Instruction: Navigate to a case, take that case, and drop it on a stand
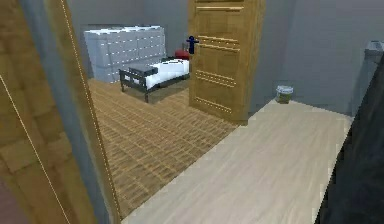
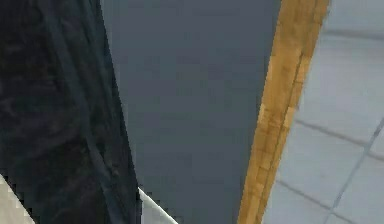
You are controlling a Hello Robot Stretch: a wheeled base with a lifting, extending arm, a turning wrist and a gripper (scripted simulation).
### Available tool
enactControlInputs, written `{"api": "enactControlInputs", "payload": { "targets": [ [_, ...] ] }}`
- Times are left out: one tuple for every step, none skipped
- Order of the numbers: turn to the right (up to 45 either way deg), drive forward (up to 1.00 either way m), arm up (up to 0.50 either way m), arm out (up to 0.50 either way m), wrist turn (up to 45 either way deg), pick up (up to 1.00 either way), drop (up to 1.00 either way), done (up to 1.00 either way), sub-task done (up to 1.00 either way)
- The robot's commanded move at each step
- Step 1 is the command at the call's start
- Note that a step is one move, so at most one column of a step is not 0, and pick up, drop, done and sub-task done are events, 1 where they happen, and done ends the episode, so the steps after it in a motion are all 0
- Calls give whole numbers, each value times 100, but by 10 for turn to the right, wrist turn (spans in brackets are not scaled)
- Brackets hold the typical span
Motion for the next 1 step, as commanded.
{"api": "enactControlInputs", "payload": {
  "targets": [
    [0,30,0,0,0,0,0,0,0]
  ]
}}
